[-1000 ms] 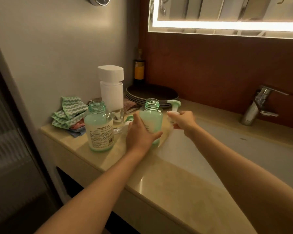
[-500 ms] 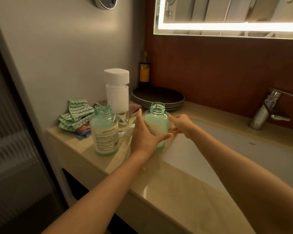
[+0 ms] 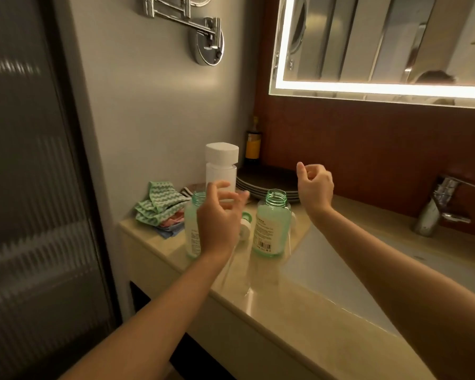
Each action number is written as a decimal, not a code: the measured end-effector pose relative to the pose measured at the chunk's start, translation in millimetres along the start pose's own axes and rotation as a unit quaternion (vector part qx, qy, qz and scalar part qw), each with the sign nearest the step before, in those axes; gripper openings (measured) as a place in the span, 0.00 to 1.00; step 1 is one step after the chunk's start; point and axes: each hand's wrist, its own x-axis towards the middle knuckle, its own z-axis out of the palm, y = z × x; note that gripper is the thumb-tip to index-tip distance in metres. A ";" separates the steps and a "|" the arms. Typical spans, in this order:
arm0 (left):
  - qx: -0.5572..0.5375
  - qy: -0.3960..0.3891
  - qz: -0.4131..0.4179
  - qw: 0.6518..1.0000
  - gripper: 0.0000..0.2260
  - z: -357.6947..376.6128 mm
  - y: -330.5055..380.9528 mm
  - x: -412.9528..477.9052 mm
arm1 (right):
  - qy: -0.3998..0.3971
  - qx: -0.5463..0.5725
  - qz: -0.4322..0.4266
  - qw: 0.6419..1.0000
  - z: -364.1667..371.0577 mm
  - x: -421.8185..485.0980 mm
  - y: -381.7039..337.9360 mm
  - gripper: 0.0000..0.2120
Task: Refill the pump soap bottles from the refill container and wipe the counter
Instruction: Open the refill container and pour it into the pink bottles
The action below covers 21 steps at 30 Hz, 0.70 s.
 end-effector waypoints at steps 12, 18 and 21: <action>0.017 0.057 -0.053 0.997 0.07 -60.6 -11.0 101.8 | -0.131 0.083 -0.044 0.987 59.8 -55.0 -87.2 0.34; 0.045 -0.024 -0.082 0.995 0.17 -55.7 -31.7 117.0 | -0.172 0.074 0.039 0.981 97.2 -54.5 -73.6 0.44; 0.038 -0.067 -0.110 0.991 0.20 -50.8 -42.5 121.7 | -0.201 0.079 0.065 0.974 107.1 -51.8 -69.0 0.36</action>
